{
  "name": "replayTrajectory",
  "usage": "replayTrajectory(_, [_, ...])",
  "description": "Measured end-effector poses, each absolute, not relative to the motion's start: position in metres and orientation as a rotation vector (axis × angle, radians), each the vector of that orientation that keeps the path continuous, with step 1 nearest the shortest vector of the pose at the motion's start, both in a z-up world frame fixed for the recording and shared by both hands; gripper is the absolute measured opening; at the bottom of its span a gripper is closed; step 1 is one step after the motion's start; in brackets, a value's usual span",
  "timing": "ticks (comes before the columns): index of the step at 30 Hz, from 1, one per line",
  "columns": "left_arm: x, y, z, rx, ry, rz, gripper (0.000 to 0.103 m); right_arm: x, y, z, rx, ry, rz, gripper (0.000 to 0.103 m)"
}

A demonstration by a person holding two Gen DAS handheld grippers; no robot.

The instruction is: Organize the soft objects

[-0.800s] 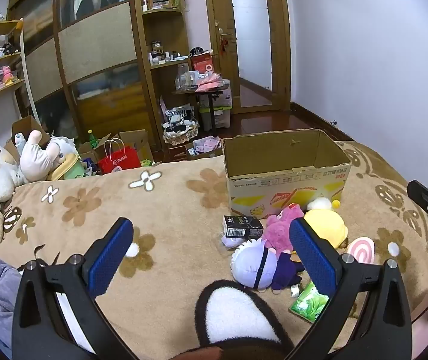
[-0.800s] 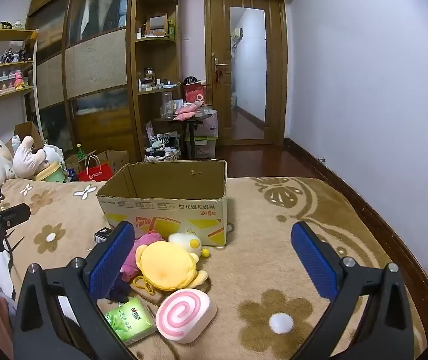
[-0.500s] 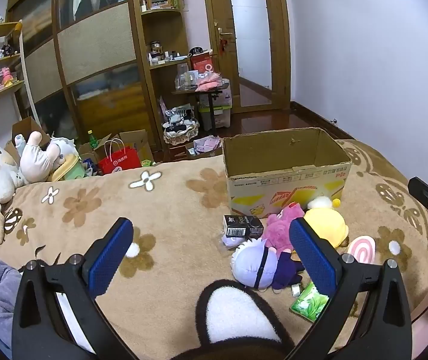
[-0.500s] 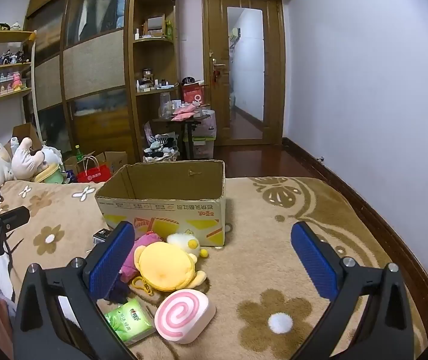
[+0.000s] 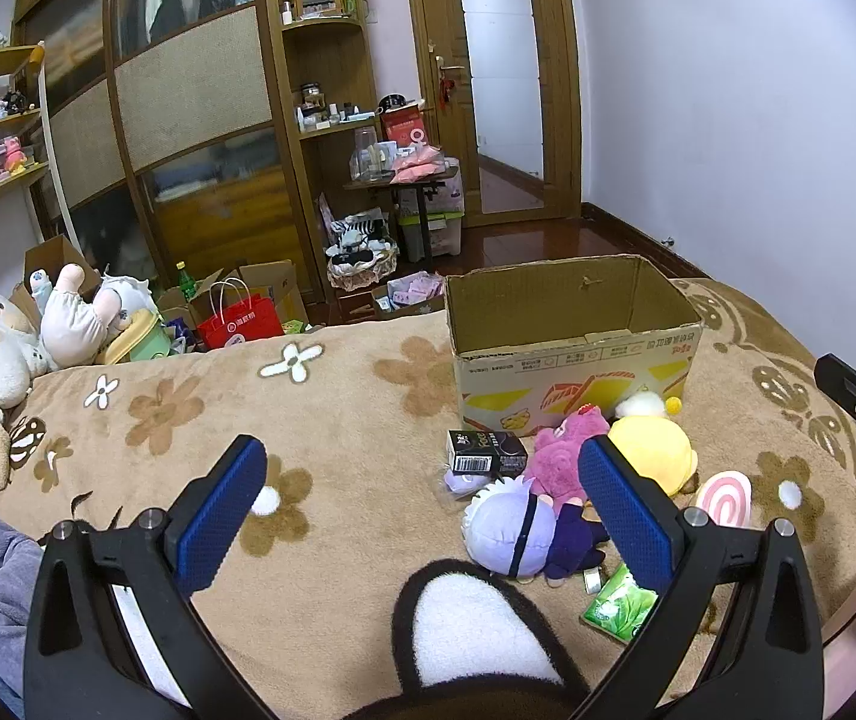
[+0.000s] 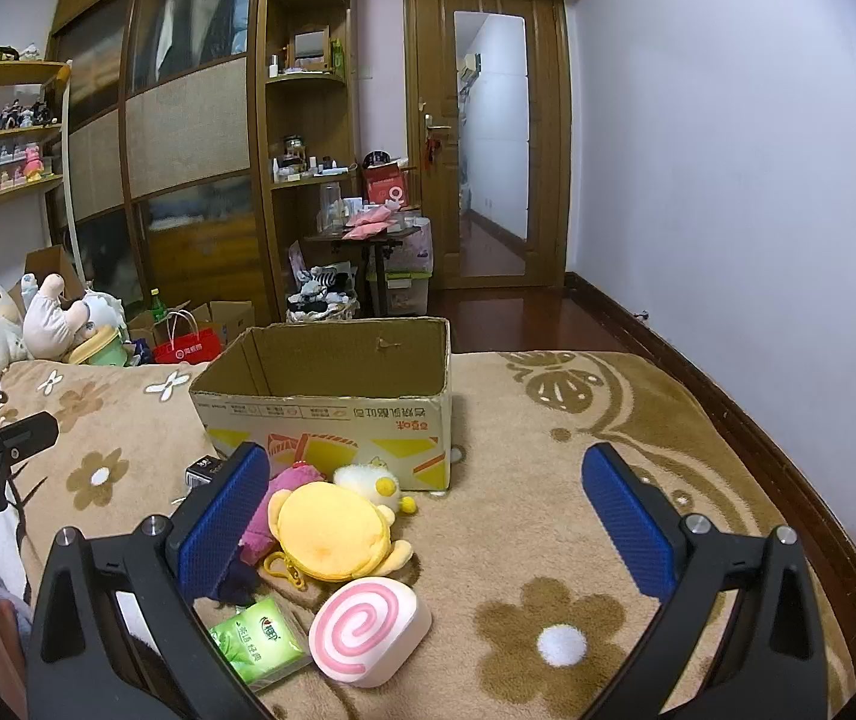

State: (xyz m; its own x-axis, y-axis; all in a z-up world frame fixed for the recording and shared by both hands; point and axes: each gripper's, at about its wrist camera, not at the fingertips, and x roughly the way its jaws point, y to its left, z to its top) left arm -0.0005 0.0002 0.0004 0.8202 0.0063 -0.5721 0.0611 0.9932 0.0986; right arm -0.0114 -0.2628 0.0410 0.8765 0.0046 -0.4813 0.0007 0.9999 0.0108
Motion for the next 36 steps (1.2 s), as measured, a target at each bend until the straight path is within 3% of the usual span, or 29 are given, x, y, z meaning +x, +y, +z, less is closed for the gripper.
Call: replayTrajectory(36, [0.0002,0.0028,0.0005,0.121,0.605,-0.025,0.102,-0.0112,-0.2631,0.0410,0.013,0.505,0.002,0.103])
